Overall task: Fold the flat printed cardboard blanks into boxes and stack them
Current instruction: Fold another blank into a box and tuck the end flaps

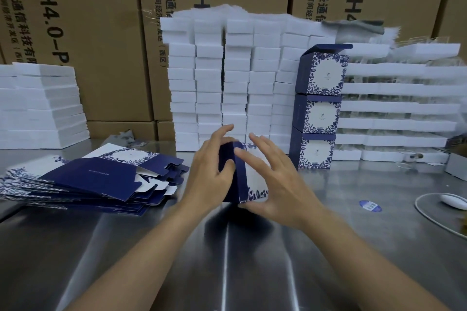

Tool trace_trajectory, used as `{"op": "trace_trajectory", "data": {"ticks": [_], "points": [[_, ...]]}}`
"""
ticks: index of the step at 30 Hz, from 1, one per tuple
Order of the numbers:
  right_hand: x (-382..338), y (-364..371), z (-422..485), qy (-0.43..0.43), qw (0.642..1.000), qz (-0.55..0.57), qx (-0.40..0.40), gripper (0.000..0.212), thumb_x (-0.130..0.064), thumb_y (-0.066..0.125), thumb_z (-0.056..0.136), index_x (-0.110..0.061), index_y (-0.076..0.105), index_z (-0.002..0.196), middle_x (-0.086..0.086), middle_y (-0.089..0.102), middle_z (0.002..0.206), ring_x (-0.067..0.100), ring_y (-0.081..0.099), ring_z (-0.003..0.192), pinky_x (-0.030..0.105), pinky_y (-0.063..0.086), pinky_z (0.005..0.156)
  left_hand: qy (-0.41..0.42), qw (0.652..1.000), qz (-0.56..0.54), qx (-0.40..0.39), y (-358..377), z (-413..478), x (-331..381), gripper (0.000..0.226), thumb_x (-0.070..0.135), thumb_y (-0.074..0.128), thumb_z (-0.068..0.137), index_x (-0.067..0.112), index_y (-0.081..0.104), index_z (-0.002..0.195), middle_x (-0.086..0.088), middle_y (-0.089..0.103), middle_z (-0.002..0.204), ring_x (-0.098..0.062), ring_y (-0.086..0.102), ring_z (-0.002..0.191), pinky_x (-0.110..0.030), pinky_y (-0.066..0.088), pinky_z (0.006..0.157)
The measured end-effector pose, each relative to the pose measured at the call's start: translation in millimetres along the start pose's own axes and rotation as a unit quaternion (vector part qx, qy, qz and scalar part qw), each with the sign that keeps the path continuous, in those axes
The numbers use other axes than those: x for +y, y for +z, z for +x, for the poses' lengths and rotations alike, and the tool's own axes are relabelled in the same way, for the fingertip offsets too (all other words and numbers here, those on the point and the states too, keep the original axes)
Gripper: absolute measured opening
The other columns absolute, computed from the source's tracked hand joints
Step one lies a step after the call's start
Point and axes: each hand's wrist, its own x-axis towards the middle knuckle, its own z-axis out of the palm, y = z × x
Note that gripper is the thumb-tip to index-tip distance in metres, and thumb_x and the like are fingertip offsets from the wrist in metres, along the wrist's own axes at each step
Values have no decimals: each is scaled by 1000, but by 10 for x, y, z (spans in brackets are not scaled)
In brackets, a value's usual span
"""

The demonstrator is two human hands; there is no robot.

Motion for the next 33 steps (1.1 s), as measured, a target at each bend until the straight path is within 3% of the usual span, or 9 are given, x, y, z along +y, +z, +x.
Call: {"op": "trace_trajectory", "data": {"ticks": [4, 7, 11, 16, 21, 25, 28, 31, 33], "points": [[-87, 9, -7, 27, 1000, -10, -1, 98, -58, 82, 74, -49, 33, 159, -3, 19, 174, 25, 28, 157, 50, 32, 120, 50, 998, 14, -46, 98, -63, 74, 68, 21, 56, 94, 47, 36, 153, 28, 51, 144, -7, 49, 138, -36, 48, 110], [-126, 54, -3, 145, 987, -15, 69, 83, -53, 78, 70, -48, 46, 147, -4, 29, 170, 23, 39, 147, 45, 34, 115, 52, 998, 36, -27, 253, -122, -1, 68, 31, 66, 95, 43, 36, 155, 24, 43, 152, -5, 43, 144, -28, 47, 108], [-72, 97, -45, 271, 959, -6, 78, 74, -60, 71, 69, -45, 50, 138, -4, 31, 166, 24, 46, 137, 43, 35, 111, 36, 993, 115, 19, 473, -165, -144, 36, 40, 64, 101, 38, 62, 137, 23, 53, 140, 0, 43, 136, -34, 48, 107], [196, 128, -191, 328, 943, 46, -1, 107, -46, 86, 79, -56, 16, 160, -2, 22, 171, 19, 33, 153, 43, 41, 116, -48, 988, 147, 22, 749, 63, -253, 32, 41, 54, 108, 50, 62, 138, 12, 41, 152, -13, 39, 142, -29, 45, 98], [430, 251, -412, 398, 913, 56, -68, 109, -34, 81, 86, -56, 0, 157, 2, 55, 149, 30, 57, 132, 45, 50, 98, -143, 985, 97, 18, 1167, 483, -349, 35, 29, 51, 111, 42, 64, 140, 1, 31, 166, -27, 54, 136, -37, 45, 107], [510, 337, -480, 406, 906, 20, -119, 92, -39, 71, 88, -56, 10, 154, -5, 64, 112, 27, 65, 114, 41, 51, 89, -166, 984, 69, -2, 1511, 834, -497, 35, 27, 51, 110, 41, 65, 139, -7, 36, 163, -31, 58, 131, -35, 43, 109], [502, 380, -451, 377, 914, -20, -151, 72, -40, 62, 91, -50, 25, 152, -10, 64, 113, 26, 61, 114, 38, 48, 89, -169, 984, 63, -15, 1720, 1077, -631, 37, 23, 50, 111, 39, 65, 141, -14, 43, 160, -33, 50, 141, -42, 42, 115], [503, 394, -403, 372, 914, -21, -158, 28, -41, 53, 98, -39, 49, 125, -9, 66, 112, 23, 59, 113, 39, 49, 91, -155, 986, 50, -22, 1892, 1249, -768, 38, 19, 49, 110, 34, 66, 140, -16, 50, 154, -32, 46, 145, -44, 43, 113], [507, 397, -362, 378, 913, -10, -155, 13, -39, 46, 103, -29, 53, 107, -5, 66, 104, 24, 60, 107, 42, 50, 89, -146, 988, 39, -24, 1986, 1331, -857, 37, 20, 49, 110, 35, 67, 139, -16, 53, 150, -31, 51, 139, -43, 45, 110]]}}
